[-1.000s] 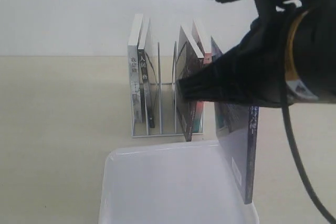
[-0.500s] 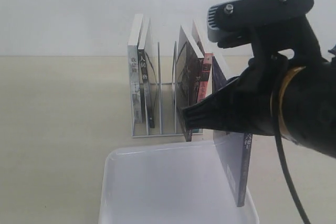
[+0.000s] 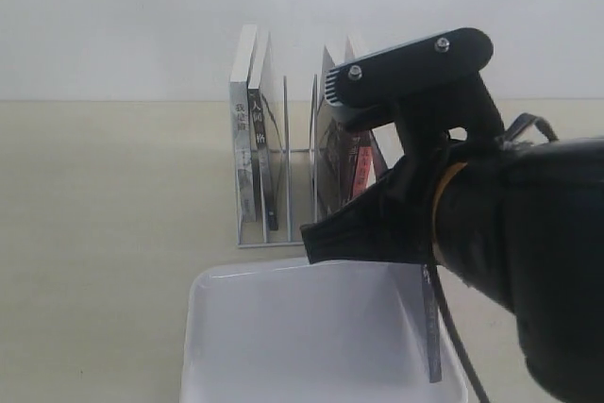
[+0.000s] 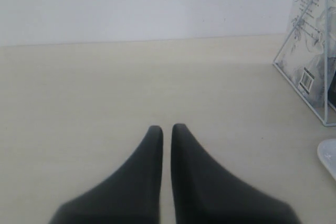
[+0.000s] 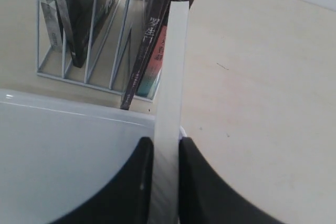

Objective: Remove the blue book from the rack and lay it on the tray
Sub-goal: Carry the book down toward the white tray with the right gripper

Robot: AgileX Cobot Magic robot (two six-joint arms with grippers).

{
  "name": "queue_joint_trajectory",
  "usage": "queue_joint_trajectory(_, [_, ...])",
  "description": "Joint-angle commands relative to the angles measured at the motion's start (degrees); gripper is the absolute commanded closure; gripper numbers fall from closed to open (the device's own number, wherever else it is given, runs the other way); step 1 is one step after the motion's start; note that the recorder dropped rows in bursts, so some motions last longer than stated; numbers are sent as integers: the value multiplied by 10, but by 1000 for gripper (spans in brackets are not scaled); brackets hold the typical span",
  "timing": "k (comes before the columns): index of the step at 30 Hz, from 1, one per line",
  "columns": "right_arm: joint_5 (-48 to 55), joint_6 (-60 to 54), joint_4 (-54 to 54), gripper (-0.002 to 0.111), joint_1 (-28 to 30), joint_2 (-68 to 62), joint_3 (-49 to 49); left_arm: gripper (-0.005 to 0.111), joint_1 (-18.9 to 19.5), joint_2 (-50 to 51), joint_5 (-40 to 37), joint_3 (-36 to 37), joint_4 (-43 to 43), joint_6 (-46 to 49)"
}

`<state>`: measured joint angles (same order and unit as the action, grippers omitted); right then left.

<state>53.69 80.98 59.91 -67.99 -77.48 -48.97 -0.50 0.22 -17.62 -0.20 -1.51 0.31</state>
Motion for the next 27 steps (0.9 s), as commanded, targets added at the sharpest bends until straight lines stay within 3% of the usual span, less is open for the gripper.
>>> queue_joint_trajectory(1, [-9, 10, 29, 109, 0, -10, -2, 102, -1, -2, 2, 2, 4, 2])
queue_joint_trajectory(13, [-53, 30, 29, 106, 0, -59, -2, 102, -1, -2, 2, 2, 4, 2])
queue_joint_trajectory(22, [-111, 49, 36, 74, 0, -72, -2, 102, -1, -2, 2, 2, 4, 2])
queue_joint_trajectory(27, [-111, 55, 36, 72, 0, -72, -2, 102, -1, -2, 2, 2, 4, 2])
